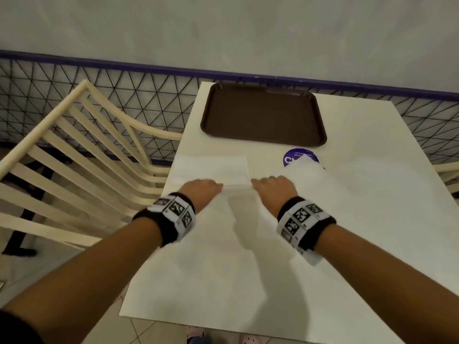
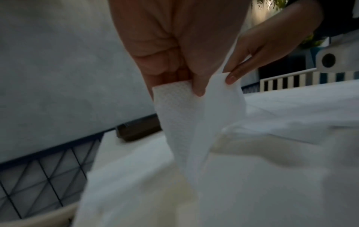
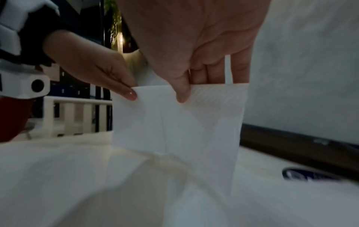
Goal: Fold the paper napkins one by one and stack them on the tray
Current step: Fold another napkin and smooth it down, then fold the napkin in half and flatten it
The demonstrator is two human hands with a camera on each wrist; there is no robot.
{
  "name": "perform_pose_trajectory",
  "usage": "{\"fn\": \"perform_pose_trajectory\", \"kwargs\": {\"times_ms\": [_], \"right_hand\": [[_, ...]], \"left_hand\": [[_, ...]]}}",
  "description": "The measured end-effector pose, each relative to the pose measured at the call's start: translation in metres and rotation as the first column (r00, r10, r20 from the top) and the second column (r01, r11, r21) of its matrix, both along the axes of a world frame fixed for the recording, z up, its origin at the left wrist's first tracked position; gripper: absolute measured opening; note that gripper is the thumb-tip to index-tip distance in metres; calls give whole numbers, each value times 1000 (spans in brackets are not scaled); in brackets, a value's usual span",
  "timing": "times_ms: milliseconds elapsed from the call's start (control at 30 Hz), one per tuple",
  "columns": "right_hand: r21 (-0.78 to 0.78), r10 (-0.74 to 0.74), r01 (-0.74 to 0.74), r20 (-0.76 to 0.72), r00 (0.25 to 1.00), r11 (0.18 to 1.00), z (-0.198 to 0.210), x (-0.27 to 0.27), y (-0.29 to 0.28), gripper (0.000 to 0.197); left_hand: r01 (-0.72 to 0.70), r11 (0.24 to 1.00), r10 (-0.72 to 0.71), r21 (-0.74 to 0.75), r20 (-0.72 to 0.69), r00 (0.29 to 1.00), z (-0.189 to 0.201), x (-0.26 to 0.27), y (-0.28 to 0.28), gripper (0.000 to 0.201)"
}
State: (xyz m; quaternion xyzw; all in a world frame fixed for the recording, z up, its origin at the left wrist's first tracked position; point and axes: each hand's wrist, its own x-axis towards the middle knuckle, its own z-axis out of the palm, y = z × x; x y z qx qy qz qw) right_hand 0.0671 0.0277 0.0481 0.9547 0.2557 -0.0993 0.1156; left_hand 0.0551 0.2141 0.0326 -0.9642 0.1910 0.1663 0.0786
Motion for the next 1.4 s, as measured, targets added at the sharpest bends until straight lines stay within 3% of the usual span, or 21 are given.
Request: {"fn": "perform_pose_trajectory", "kwargs": {"times_ms": [167, 300, 467, 667, 1000, 1100, 1200, 1333, 1400], "right_hand": [[100, -89, 81, 87, 992, 992, 50, 52, 29, 40], [170, -131, 123, 40, 991, 978, 48, 77, 52, 49], [181, -99, 103, -35, 995, 978, 3, 76, 67, 59], [108, -103, 133, -244, 964, 985, -57, 57, 71, 61], [150, -153, 218, -359, 921, 964, -71, 52, 70, 58], [192, -200, 280, -353, 914, 941, -65, 49, 55, 50], [213, -315, 390, -316, 895, 896, -57, 35, 18, 51], [219, -538, 595, -270, 798, 773, -53, 0, -51, 55], [200, -626, 676, -262, 734, 709, -52, -19, -85, 57]], "left_hand": [[-57, 998, 55, 9, 155, 986, 53, 55, 41, 45], [-79, 996, 66, 51, 217, 974, 68, 72, 67, 52], [-69, 997, 67, 27, 76, 995, 32, 60, 81, 68], [24, 998, -22, 55, -44, 999, -30, 47, 87, 61], [33, 999, -31, 21, -79, 996, -56, 46, 89, 52], [25, 997, -25, 76, -3, 1000, -47, 47, 80, 54], [18, 991, 1, -129, 148, 989, -35, 49, 57, 50], [198, 939, -127, -280, 254, 959, -30, 48, 7, 45], [226, 920, -176, -321, 179, 968, -29, 43, -27, 42]]}}
